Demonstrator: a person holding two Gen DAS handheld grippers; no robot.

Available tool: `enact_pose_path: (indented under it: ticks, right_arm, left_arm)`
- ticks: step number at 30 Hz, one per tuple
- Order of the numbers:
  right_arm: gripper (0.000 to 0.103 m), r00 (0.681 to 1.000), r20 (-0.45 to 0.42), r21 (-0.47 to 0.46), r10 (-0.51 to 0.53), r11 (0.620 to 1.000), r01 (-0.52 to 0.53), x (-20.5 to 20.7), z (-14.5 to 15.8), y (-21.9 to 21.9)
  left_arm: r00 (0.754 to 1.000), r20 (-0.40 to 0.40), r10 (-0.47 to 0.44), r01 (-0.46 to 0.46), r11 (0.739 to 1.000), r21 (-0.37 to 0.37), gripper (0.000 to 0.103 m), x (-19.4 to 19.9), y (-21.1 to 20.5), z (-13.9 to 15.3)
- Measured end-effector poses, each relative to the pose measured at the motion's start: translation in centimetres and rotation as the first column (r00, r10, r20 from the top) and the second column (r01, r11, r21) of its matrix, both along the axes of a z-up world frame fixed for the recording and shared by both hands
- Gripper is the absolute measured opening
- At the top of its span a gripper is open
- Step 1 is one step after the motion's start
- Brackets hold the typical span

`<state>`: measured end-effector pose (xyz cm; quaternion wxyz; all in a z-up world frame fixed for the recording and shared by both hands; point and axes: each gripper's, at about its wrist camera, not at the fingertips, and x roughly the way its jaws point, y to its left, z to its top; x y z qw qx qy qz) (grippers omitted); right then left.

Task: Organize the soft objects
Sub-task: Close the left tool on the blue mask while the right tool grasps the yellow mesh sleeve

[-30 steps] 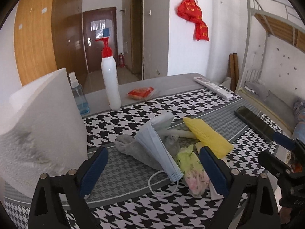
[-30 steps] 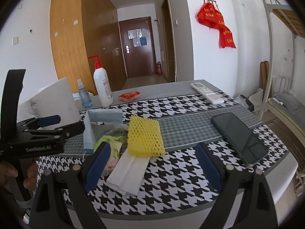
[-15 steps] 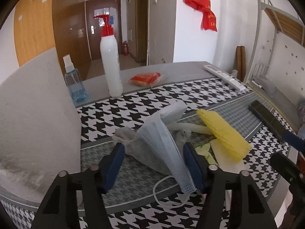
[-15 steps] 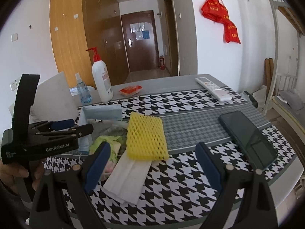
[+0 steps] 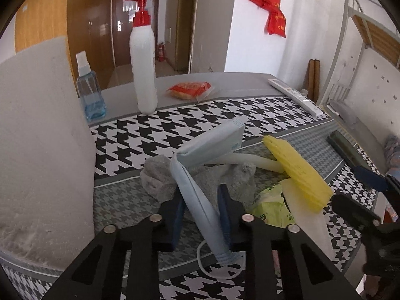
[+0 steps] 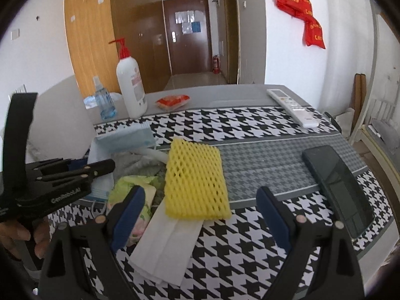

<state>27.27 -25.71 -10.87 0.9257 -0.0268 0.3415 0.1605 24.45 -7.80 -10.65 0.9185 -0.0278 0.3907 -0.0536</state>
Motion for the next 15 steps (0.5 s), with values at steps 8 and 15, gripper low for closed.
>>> enact_pose_path:
  ticks: [8, 15]
  right_arm:
    - [0.081, 0.998, -0.057, -0.045, 0.002, 0.999, -0.005, 1.7, -1.1, 1.0]
    - [0.062, 0.994, -0.109, -0.058, -0.006, 0.998, 0.0, 2.4, -2.1, 1.2]
  left_arm:
    - [0.999, 0.035, -0.027, 0.029, 0.998, -0.056, 0.019, -0.4, 0.5, 0.4]
    - [0.999, 0.033, -0.036, 0.038, 0.997, -0.06, 0.015, -0.5, 0.5, 0.3]
